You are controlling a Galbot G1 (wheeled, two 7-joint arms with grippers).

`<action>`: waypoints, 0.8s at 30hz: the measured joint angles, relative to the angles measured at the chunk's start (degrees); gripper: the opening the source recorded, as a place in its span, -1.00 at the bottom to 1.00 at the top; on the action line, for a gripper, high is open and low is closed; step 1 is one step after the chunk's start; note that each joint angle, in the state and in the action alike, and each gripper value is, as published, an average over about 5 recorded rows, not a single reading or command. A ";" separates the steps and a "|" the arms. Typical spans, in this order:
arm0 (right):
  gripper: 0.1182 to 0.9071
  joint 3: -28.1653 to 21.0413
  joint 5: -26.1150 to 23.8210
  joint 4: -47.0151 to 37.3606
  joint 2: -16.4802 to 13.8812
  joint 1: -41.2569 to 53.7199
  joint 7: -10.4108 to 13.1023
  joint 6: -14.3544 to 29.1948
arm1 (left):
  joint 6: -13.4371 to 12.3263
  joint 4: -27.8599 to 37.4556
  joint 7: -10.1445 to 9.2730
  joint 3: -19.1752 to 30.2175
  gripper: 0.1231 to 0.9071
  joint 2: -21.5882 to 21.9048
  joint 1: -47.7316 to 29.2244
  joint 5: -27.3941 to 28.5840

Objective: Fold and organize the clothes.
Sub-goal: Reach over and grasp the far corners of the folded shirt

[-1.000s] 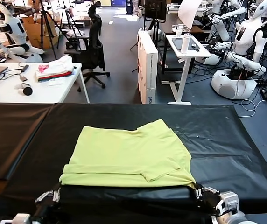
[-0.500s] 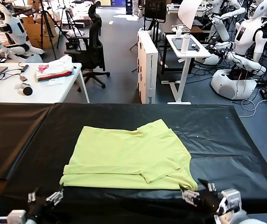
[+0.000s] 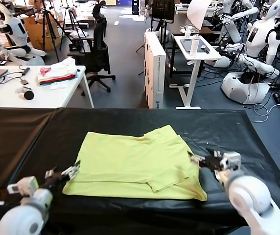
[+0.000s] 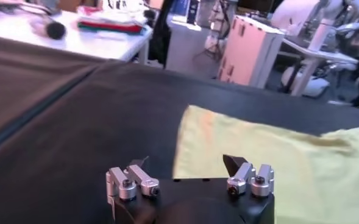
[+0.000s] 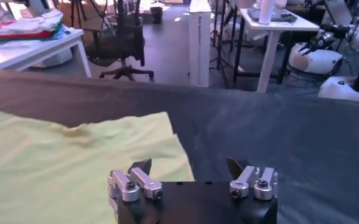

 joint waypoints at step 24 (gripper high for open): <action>1.00 -8.52 -0.42 -14.05 4.88 12.13 0.64 -0.98 | 3.80 26.64 0.04 15.76 1.00 0.73 -28.36 -2.53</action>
